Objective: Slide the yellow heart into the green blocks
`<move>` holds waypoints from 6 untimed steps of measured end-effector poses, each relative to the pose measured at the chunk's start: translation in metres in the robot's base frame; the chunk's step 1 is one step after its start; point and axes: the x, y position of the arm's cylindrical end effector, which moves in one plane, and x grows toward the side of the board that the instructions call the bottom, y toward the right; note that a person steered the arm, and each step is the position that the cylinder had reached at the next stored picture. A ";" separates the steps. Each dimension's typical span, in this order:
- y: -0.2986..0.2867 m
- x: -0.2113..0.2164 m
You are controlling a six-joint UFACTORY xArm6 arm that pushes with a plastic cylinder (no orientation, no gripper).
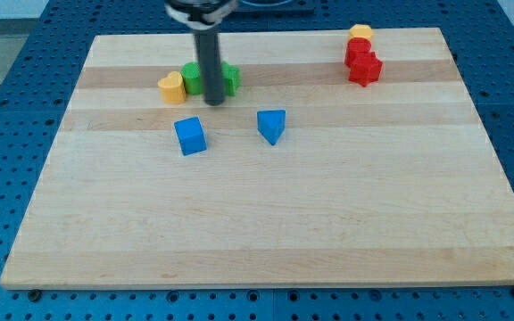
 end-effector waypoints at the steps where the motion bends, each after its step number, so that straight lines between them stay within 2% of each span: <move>1: -0.032 0.001; 2: -0.047 0.004; 3: -0.102 0.030; 4: -0.148 0.012; 5: -0.150 -0.022; 6: -0.111 -0.021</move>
